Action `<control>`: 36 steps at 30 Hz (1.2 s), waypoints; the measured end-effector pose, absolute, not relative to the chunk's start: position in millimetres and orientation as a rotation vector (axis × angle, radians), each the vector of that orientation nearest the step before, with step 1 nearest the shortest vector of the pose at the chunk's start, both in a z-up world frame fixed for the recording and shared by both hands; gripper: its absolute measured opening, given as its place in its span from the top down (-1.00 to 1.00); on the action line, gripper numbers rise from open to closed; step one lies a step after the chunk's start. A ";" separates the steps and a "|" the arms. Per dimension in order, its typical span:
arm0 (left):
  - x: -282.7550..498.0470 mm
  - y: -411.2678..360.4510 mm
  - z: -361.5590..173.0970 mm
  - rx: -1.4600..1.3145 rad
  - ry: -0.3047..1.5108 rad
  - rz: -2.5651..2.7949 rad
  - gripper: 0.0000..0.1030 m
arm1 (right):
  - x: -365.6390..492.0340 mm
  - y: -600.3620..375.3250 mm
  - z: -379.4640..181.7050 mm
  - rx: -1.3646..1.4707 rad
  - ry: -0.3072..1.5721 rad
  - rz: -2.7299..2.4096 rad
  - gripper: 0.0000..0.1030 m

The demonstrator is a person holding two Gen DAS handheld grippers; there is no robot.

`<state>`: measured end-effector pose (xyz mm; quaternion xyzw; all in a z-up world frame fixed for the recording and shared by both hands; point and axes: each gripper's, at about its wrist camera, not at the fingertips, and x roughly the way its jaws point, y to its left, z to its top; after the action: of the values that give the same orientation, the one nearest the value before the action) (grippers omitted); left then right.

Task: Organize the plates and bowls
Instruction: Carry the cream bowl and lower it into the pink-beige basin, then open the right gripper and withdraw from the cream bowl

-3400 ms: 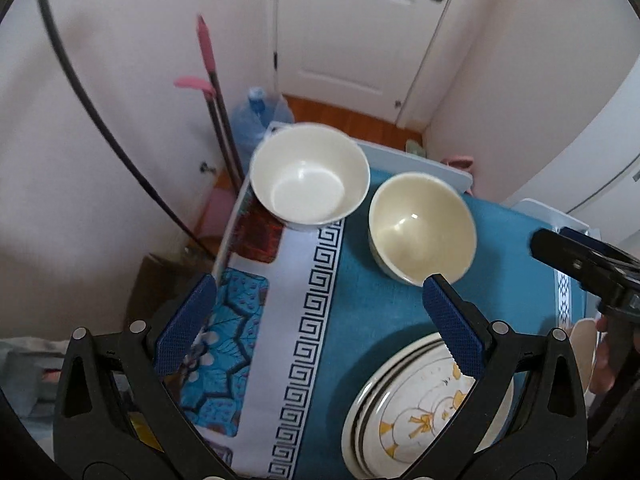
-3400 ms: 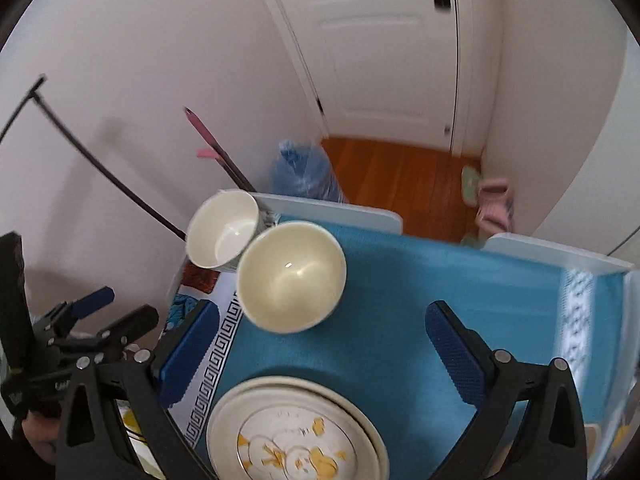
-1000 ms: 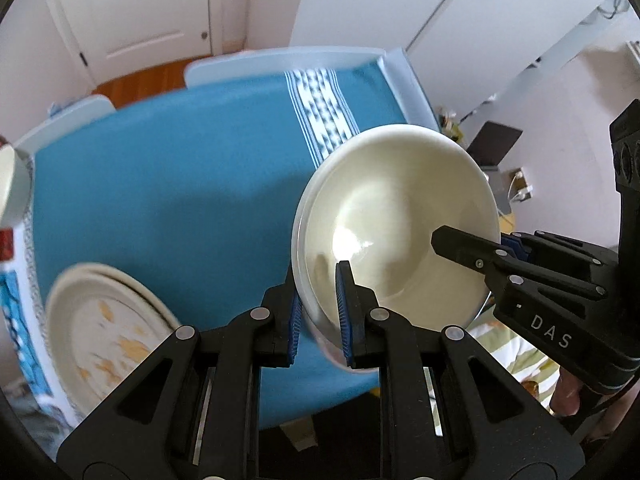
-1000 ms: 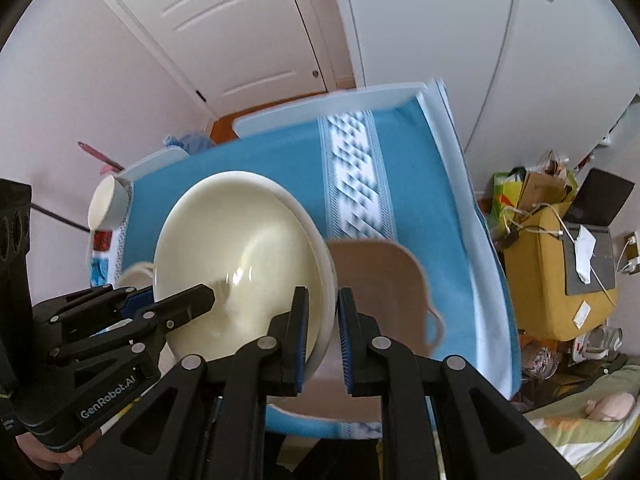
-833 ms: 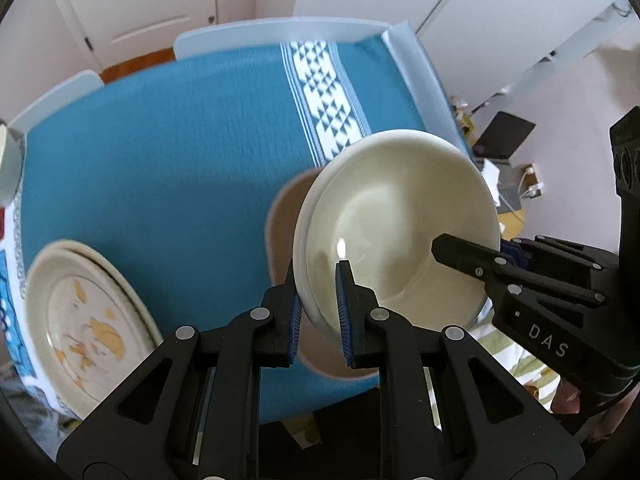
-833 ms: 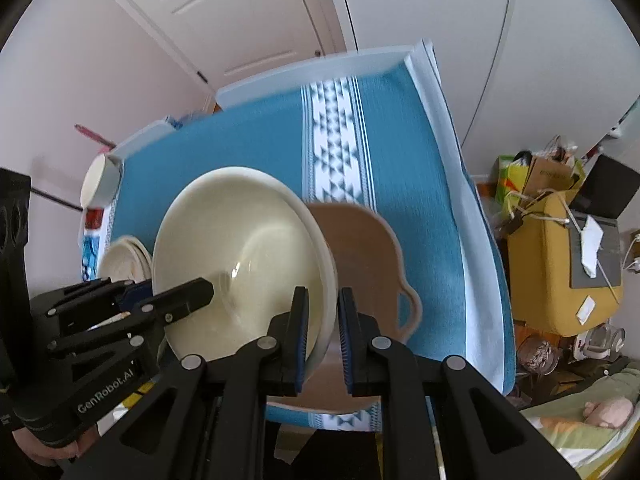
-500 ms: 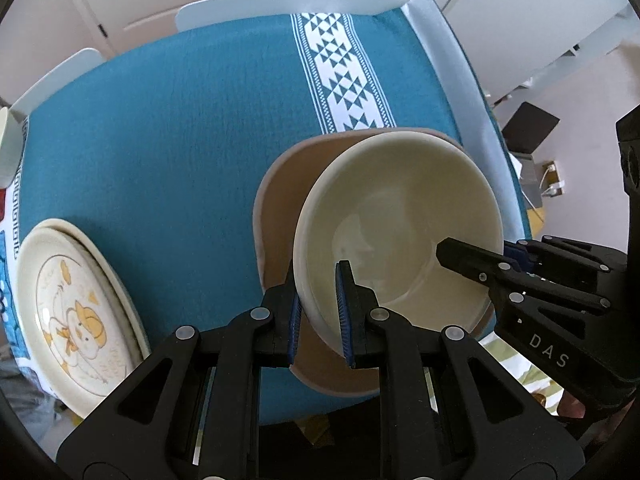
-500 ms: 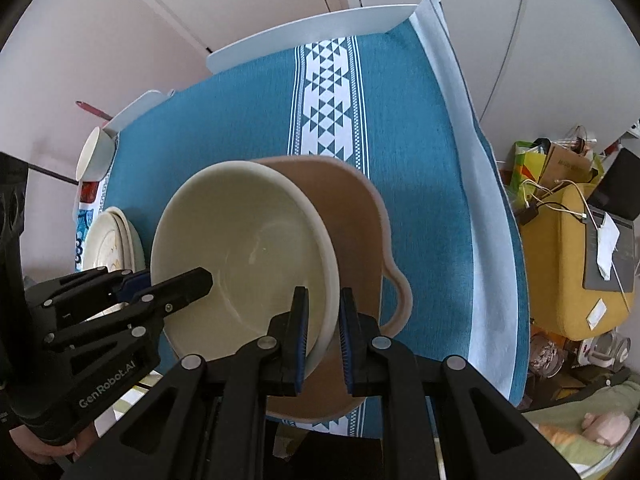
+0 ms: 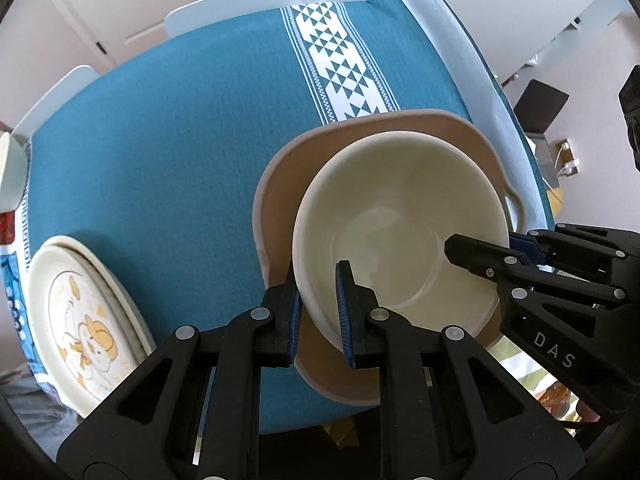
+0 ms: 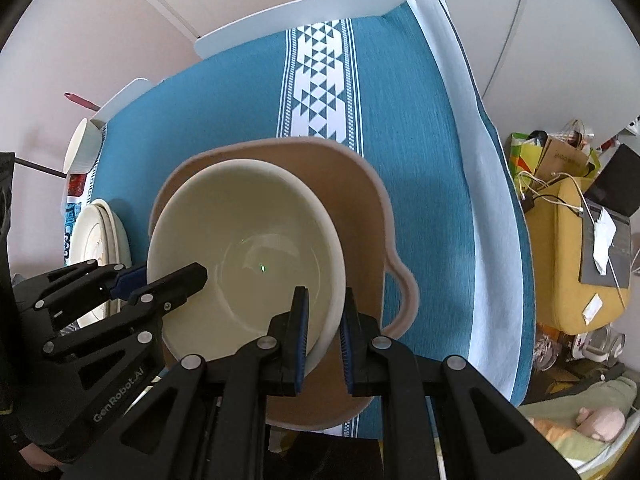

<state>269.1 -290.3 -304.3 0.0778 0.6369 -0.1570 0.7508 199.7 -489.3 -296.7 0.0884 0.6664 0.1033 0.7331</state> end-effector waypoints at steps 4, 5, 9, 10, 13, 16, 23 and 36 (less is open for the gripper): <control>267.8 -293.4 -304.2 0.199 1.377 -0.349 0.73 | 198.5 -488.5 -298.2 0.189 1.467 0.214 0.74; 267.1 -293.5 -303.7 0.203 1.375 -0.350 0.73 | 198.4 -488.4 -298.0 0.189 1.467 0.211 0.74; 266.5 -292.8 -302.8 0.197 1.378 -0.358 0.73 | 197.4 -488.4 -296.8 0.197 1.475 0.196 0.74; 266.7 -293.2 -303.0 0.199 1.377 -0.359 0.73 | 197.2 -488.1 -296.3 0.196 1.478 0.192 0.74; 264.8 -293.7 -301.1 0.214 1.364 -0.358 0.73 | 196.9 -487.6 -295.0 0.192 1.495 0.177 0.74; 262.9 -294.1 -296.5 0.230 1.338 -0.349 0.73 | 195.1 -487.8 -293.6 0.204 1.494 0.173 0.74; 257.9 -293.2 -287.7 0.234 1.318 -0.342 0.73 | 191.7 -496.0 -279.2 0.230 1.454 0.169 0.73; 238.1 -256.9 -190.7 0.145 1.078 -0.280 0.70 | 189.5 -500.2 -199.8 0.242 1.216 0.271 0.73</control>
<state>238.1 -256.9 -190.7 0.0688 0.5111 -0.1329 0.8464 189.5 -500.2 -199.8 0.1132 0.5681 0.1268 0.8052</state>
